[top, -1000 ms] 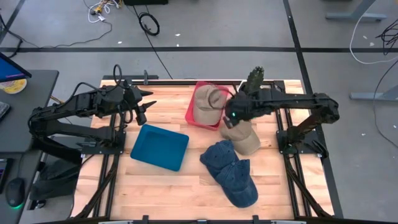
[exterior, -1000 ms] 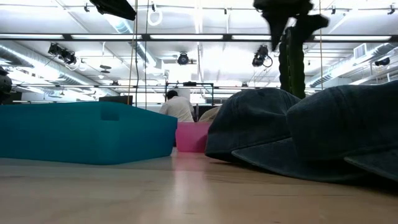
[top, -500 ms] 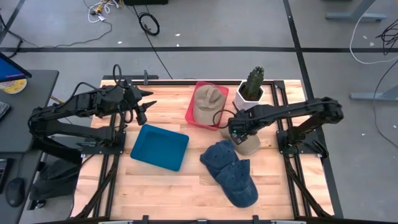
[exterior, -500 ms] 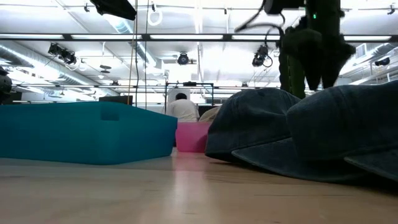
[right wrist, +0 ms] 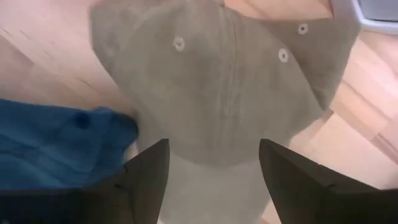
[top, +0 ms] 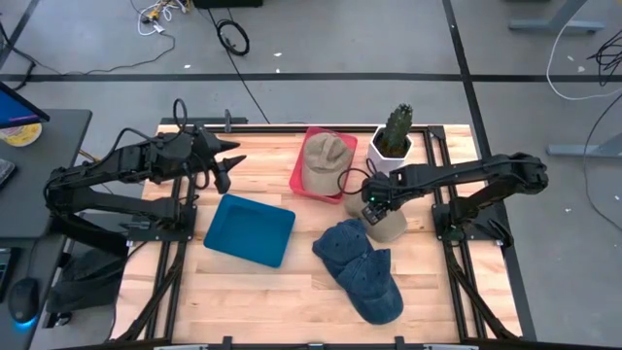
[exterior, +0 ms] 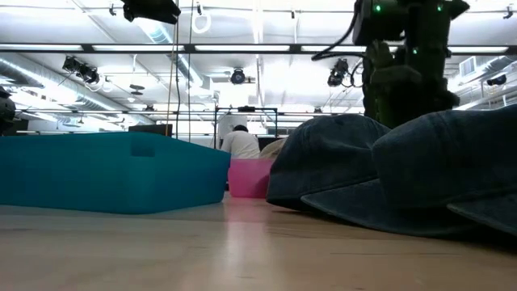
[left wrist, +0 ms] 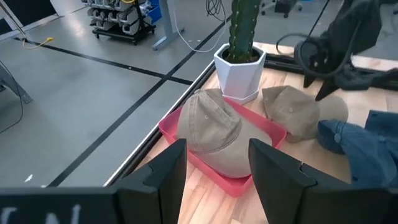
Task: Pick & Place hat
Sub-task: Put the brown cap into the pink bin
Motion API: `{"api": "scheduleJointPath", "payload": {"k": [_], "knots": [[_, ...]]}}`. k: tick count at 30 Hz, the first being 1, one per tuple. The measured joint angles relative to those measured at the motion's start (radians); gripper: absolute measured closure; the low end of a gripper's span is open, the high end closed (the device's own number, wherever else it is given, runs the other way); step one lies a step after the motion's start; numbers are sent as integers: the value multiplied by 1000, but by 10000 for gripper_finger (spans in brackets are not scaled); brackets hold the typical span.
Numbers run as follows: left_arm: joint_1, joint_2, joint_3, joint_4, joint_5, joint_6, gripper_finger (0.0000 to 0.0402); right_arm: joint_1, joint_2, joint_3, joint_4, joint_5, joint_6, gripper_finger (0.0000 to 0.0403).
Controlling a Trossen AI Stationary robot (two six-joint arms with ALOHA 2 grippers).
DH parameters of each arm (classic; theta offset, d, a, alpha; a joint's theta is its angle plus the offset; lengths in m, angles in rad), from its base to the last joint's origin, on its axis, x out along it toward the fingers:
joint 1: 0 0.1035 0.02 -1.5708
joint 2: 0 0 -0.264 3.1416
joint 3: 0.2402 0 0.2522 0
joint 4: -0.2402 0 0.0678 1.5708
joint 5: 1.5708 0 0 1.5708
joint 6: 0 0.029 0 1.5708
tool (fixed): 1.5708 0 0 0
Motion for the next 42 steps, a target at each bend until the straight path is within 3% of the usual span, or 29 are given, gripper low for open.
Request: {"api": "scheduleJointPath", "payload": {"k": [20,25,32,37,42], "knots": [[0,0,0,153,-1,-289,225,-31,0,-197,261,-3,-61,160],[0,0,0,153,-1,-323,225,-43,0,-234,289,-3,-63,221],[0,0,0,152,-1,-285,225,-47,0,-245,298,-3,-51,387],[0,0,0,137,-1,-267,225,-36,-7,-166,214,12,5,396],[0,0,0,89,-1,-259,225,4,-32,8,28,62,70,399]]}}
